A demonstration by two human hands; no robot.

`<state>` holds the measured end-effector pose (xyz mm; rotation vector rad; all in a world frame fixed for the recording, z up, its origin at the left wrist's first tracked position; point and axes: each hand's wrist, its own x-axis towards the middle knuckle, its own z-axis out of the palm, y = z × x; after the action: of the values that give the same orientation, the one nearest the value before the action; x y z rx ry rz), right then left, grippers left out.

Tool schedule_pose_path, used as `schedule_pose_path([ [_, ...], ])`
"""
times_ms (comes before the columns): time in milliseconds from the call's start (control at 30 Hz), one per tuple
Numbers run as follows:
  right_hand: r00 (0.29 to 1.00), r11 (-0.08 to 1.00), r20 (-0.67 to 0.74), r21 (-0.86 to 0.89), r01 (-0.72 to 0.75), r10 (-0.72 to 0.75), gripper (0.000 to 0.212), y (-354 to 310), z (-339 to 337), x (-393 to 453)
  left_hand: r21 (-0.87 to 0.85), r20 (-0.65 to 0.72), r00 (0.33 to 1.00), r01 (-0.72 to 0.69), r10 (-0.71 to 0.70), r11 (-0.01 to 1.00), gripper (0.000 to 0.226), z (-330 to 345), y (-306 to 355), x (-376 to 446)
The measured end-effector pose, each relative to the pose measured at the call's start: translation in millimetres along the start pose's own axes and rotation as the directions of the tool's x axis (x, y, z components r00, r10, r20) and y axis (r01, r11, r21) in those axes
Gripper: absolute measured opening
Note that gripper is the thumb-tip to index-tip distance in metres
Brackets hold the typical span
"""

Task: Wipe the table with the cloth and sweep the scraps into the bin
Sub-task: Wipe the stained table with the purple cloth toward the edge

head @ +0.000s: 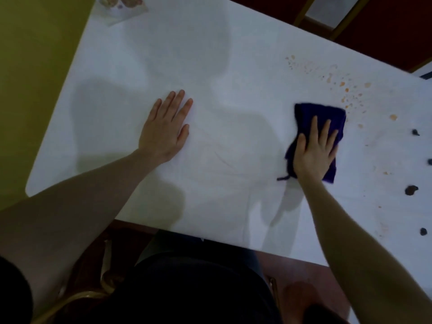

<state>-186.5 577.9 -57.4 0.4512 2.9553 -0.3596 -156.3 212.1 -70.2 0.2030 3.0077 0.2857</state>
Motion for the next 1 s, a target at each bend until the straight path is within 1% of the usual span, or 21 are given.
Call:
schedule_pose_path([
  [67, 1.000, 1.000, -0.018, -0.001, 0.000, 0.000, 0.062, -7.2, 7.8, -36.8, -0.046, -0.003, 1.000, 0.008, -0.008, 0.999, 0.063, -5.6, 4.8, 5.7],
  [100, 0.999, 0.999, -0.011, -0.011, 0.035, -0.035, 0.063, -16.5, 13.1, -54.6, -0.067, -0.005, 1.000, 0.004, -0.005, 0.998, 0.062, -8.3, 8.3, 10.8],
  [167, 0.982, 0.981, 0.036, -0.048, 0.187, -0.186, 0.062, -39.2, 23.5, -81.6, -0.082, -0.008, 1.000, -0.016, 0.015, 0.996, 0.062, -11.9, 17.9, 25.9],
  [200, 0.958, 0.956, 0.065, -0.065, 0.284, -0.280, 0.059, -50.2, 27.8, -86.1, -0.078, -0.006, 1.000, -0.025, 0.025, 0.997, 0.062, -12.6, 24.0, 35.5],
  [267, 0.903, 0.902, 0.099, -0.067, 0.426, -0.419, 0.055, -72.4, 32.3, -71.5, -0.074, -0.006, 0.999, -0.035, 0.034, 0.997, 0.062, -13.3, 36.6, 57.2],
  [367, 0.874, 0.871, 0.092, -0.078, 0.485, -0.478, 0.053, -101.7, 32.8, -10.8, -0.080, -0.022, 1.000, -0.014, 0.012, 0.997, 0.062, -12.8, 53.6, 89.4],
  [467, 0.885, 0.885, 0.094, -0.055, 0.462, -0.456, 0.053, -115.5, 20.8, 66.3, -0.052, -0.029, 1.000, 0.003, -0.005, 0.999, 0.063, -7.5, 69.7, 116.0],
  [533, 0.906, 0.909, 0.098, -0.032, 0.416, -0.411, 0.054, -109.5, 7.9, 112.4, -0.006, -0.017, 1.000, 0.003, -0.003, 1.000, 0.063, -1.1, 80.4, 128.2],
  [600, 0.930, 0.932, 0.085, -0.034, 0.360, -0.356, 0.055, -90.9, -3.9, 148.5, 0.030, -0.013, 1.000, 0.005, -0.004, 1.000, 0.063, 4.9, 87.5, 136.1],
  [700, 0.965, 0.964, 0.054, -0.053, 0.259, -0.257, 0.057, -44.8, -19.9, 181.5, 0.044, -0.042, 0.999, 0.022, -0.021, 0.999, 0.062, 8.9, 89.5, 138.6],
  [800, 0.992, 0.991, 0.018, -0.034, 0.127, -0.127, 0.058, 12.6, -34.1, 184.4, 0.062, -0.052, 0.999, 0.017, -0.014, 0.998, 0.061, 10.5, 88.5, 137.9],
  [900, 1.000, 0.999, -0.011, -0.017, 0.027, -0.027, 0.059, 53.4, -37.4, 154.8, 0.061, -0.053, 0.998, 0.021, -0.018, 0.998, 0.060, 11.1, 88.0, 138.3],
  [1000, 0.999, 0.999, -0.020, -0.015, 0.033, -0.033, 0.060, 58.4, -27.3, 106.8, 0.069, -0.048, 0.999, 0.026, -0.023, 0.997, 0.061, 10.6, 87.8, 138.6],
])
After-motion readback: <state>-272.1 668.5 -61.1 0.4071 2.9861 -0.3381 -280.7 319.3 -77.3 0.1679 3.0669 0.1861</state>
